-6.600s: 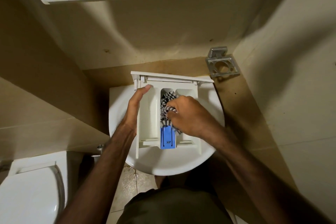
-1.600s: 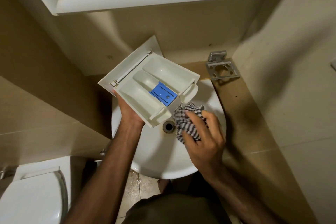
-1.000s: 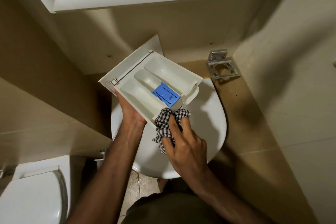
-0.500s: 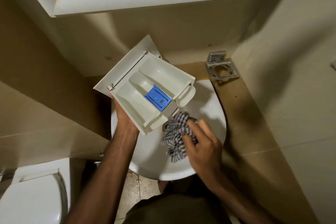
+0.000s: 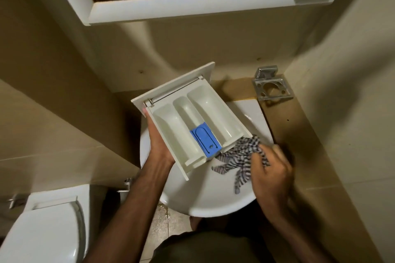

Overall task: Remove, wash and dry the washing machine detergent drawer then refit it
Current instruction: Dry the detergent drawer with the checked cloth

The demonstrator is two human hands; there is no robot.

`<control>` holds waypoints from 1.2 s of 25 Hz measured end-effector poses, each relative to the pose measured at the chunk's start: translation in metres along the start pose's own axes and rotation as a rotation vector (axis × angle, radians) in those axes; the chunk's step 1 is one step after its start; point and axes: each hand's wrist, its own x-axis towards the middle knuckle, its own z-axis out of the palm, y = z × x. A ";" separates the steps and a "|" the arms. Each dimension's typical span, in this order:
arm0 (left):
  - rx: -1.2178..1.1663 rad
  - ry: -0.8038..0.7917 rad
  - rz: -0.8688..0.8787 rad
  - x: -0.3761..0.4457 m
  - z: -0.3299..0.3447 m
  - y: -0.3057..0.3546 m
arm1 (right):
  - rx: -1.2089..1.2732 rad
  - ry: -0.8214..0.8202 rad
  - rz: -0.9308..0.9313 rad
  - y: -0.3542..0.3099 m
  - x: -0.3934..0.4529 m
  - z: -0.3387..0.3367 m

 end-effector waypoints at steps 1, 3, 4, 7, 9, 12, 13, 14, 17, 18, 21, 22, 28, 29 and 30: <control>0.013 -0.040 0.010 -0.003 0.004 0.001 | 0.040 0.083 0.050 0.005 0.007 -0.008; 0.005 -0.075 -0.003 -0.007 0.006 0.001 | 0.086 0.212 0.116 0.006 0.026 -0.021; 0.010 -0.079 -0.001 -0.009 0.008 -0.001 | 0.110 0.224 0.134 0.003 0.039 -0.026; 0.010 -0.120 -0.024 -0.015 0.011 -0.005 | 0.246 0.163 0.114 -0.011 0.070 -0.034; 0.035 -0.146 -0.058 -0.017 0.013 -0.006 | 0.299 0.108 0.024 -0.027 0.082 -0.033; 0.063 -0.176 -0.091 -0.018 0.012 -0.010 | 0.176 0.062 -0.134 -0.057 0.082 -0.019; 0.081 -0.178 -0.091 -0.018 0.012 -0.012 | 0.134 0.091 -0.188 -0.066 0.079 -0.012; 0.089 -0.175 -0.099 -0.016 0.012 -0.013 | 0.097 0.132 -0.250 -0.076 0.076 -0.006; 0.100 -0.209 -0.103 -0.016 0.014 -0.011 | -0.001 0.188 -0.432 -0.103 0.083 0.010; 0.127 -0.227 -0.104 -0.016 0.017 -0.010 | -0.031 0.169 -0.475 -0.111 0.088 0.015; 0.190 -0.263 -0.106 -0.016 0.024 -0.010 | -0.096 -0.049 -0.567 -0.131 0.097 0.030; 0.197 -0.265 -0.105 -0.016 0.024 -0.010 | -0.132 -0.157 -0.594 -0.136 0.096 0.033; 0.387 -0.185 -0.020 -0.016 0.003 -0.008 | -0.115 -0.560 -0.434 -0.126 0.115 0.036; 0.451 -0.179 -0.003 -0.016 -0.003 -0.008 | -0.111 -0.572 -0.353 -0.116 0.121 0.031; 0.509 -0.175 0.012 -0.015 -0.007 -0.008 | -0.133 -0.573 -0.257 -0.104 0.127 0.026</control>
